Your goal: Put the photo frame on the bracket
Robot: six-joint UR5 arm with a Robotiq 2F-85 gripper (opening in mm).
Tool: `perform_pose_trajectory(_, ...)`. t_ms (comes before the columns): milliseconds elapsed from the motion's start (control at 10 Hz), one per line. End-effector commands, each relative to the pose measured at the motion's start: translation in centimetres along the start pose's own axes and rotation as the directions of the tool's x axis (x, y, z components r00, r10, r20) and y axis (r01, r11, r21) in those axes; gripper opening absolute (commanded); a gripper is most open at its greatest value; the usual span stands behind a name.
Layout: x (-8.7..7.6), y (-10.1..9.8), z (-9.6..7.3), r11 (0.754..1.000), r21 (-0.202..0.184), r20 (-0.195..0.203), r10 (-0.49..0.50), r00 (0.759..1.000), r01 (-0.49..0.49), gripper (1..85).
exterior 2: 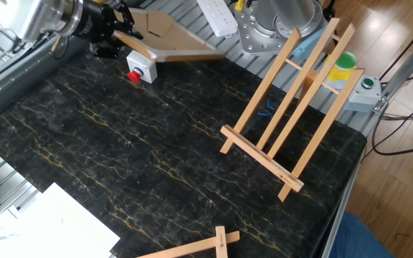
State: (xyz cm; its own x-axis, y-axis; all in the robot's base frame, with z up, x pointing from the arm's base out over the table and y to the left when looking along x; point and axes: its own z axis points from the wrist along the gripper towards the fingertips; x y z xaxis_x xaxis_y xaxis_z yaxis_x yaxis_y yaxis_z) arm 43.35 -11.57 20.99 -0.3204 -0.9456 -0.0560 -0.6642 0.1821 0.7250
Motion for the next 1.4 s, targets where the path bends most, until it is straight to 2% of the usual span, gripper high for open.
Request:
perform_pose_trajectory(0,-3.4,2.9,-3.0,0.996,-0.038,0.051,0.078,0.996,-0.076,1.7)
perform_pose_trajectory(200,-4.1,3.4,-4.7,0.994,-0.031,0.03,0.108,0.994,-0.107,1.7)
perform_pose_trajectory(300,-4.5,3.5,-5.0,0.993,-0.033,0.026,0.117,0.993,-0.116,1.7)
perform_pose_trajectory(600,-4.2,3.8,-5.1,0.989,-0.039,-0.001,0.141,0.99,-0.141,1.7)
perform_pose_trajectory(700,-5.1,4.3,-5.2,0.986,-0.064,0.027,0.158,0.987,-0.156,1.7)
perform_pose_trajectory(1100,-6.0,5.3,-5.3,0.977,-0.079,0.04,0.202,0.979,-0.198,1.7)
perform_pose_trajectory(1300,-5.2,5.3,-5.6,0.974,-0.042,-0.003,0.223,0.975,-0.223,1.7)
